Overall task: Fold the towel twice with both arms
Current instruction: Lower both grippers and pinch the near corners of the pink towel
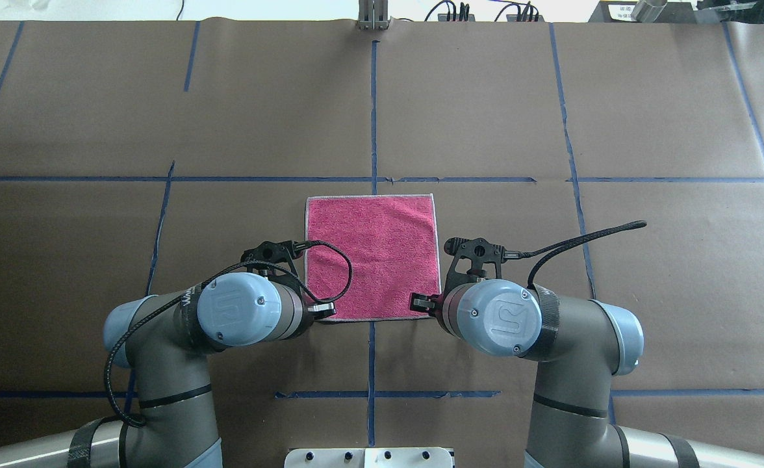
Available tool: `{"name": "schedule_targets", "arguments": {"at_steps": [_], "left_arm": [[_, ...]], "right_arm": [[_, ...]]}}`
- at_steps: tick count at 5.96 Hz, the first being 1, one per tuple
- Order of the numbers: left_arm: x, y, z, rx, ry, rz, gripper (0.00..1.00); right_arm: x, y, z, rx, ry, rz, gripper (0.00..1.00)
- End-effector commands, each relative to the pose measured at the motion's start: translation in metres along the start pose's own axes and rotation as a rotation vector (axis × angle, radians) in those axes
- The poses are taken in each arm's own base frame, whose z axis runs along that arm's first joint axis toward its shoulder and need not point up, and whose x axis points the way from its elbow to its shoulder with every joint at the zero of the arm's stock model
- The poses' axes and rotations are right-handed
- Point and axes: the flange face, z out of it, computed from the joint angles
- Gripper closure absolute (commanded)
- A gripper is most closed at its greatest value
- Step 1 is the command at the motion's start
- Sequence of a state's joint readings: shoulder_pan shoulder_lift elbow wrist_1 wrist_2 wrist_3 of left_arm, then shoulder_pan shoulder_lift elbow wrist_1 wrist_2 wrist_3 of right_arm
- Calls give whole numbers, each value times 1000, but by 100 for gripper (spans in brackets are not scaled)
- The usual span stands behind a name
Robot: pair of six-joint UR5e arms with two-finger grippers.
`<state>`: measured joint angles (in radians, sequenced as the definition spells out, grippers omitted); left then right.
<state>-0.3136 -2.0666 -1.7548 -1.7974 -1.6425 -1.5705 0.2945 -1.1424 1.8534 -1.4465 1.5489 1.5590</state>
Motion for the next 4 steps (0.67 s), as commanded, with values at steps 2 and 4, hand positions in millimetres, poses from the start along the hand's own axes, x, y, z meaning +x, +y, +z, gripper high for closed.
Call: {"name": "schedule_targets", "arguments": {"at_steps": [2, 4], "left_arm": [[3, -10, -11, 11, 16, -2, 100], [3, -12, -12, 13, 18, -4, 100]], "right_arm": [[-19, 10, 1, -1, -7, 100, 34], [-29, 15, 24, 4, 26, 136, 35]]}}
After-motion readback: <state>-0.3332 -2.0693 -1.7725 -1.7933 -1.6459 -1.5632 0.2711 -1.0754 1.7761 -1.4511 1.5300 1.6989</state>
